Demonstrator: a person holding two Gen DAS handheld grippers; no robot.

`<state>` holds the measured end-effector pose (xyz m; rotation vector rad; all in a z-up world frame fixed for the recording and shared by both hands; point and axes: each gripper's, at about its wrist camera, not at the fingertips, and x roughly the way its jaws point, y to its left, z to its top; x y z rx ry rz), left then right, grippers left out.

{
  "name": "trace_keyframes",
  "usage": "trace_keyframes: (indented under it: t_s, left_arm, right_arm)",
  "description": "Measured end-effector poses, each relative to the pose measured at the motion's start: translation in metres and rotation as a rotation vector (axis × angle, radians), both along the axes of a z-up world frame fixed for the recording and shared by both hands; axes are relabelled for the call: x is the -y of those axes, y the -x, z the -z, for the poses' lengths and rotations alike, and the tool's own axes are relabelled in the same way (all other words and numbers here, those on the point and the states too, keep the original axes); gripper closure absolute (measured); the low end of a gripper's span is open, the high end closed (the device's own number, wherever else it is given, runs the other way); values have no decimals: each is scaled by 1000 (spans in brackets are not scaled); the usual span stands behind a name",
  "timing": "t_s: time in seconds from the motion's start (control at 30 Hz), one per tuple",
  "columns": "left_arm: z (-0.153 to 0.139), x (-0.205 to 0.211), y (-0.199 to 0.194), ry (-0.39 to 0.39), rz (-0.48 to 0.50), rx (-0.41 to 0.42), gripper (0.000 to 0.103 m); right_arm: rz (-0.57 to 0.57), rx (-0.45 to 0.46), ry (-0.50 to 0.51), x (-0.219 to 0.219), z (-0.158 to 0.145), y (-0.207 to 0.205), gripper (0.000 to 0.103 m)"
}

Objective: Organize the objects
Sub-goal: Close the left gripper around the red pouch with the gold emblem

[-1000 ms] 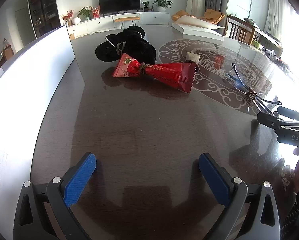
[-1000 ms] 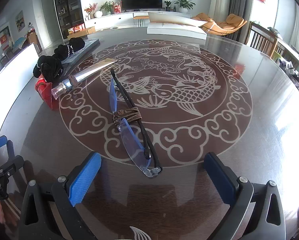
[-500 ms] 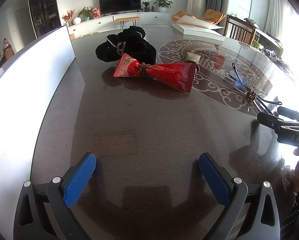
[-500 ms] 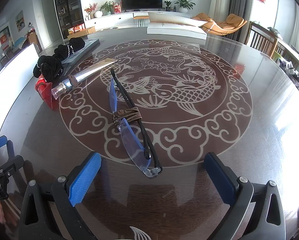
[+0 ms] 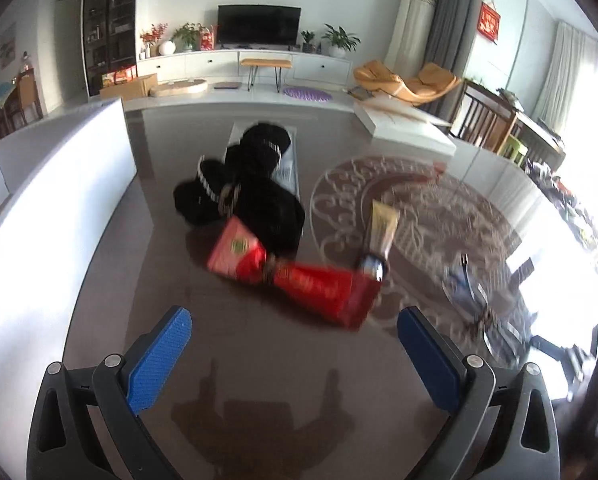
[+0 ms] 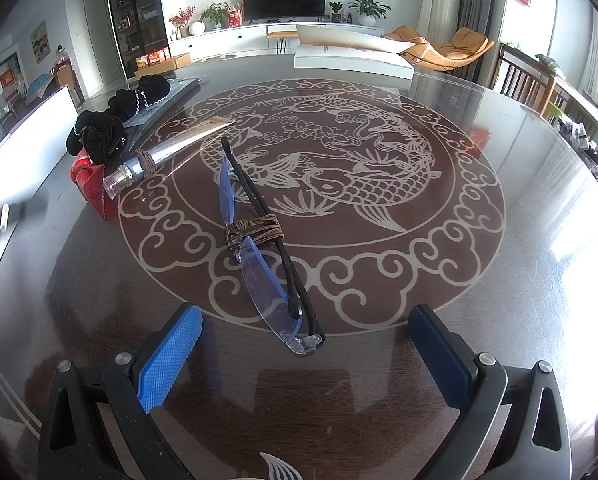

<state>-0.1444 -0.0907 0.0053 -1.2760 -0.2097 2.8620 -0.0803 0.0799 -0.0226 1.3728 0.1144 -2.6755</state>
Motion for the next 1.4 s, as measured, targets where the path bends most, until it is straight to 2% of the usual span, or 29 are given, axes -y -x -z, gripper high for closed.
trace_keyframes:
  t_s: [0.1, 0.2, 0.27, 0.3, 0.33, 0.37, 0.43, 0.53, 0.63, 0.7, 0.77, 0.83, 0.97, 1.4]
  left_arm:
    - [11, 6, 43, 18, -78, 53, 0]
    - [37, 20, 57, -8, -128, 131, 5]
    - [43, 29, 50, -15, -123, 119, 31]
    - [42, 33, 44, 3, -113, 101, 40]
    - [44, 36, 40, -2, -100, 104, 56]
    - [45, 41, 35, -15, -86, 106, 66]
    - [47, 47, 26, -7, -60, 109, 75]
    - [47, 50, 15, 13, -21, 111, 75]
    - [44, 49, 18, 34, 20, 119, 72]
    - [42, 46, 18, 48, 57, 124, 59]
    - [44, 39, 21, 79, 83, 132, 31]
    - [48, 28, 20, 143, 104, 128, 21]
    - [51, 26, 19, 132, 96, 115, 2]
    - [53, 25, 19, 124, 104, 123, 0]
  right_arm:
    - [0, 0, 0, 0, 0, 0, 0]
    - [0, 0, 0, 0, 0, 0, 0]
    - [0, 0, 0, 0, 0, 0, 0]
    - [0, 0, 0, 0, 0, 0, 0]
    - [0, 0, 0, 0, 0, 0, 0]
    - [0, 0, 0, 0, 0, 0, 0]
    - [0, 0, 0, 0, 0, 0, 0]
    - [0, 0, 0, 0, 0, 0, 0]
    - [0, 0, 0, 0, 0, 0, 0]
    - [0, 0, 0, 0, 0, 0, 0]
    - [0, 0, 0, 0, 0, 0, 0]
    - [0, 0, 1, 0, 0, 0, 0]
    - [0, 0, 0, 0, 0, 0, 0]
    - [0, 0, 0, 0, -1, -1, 0]
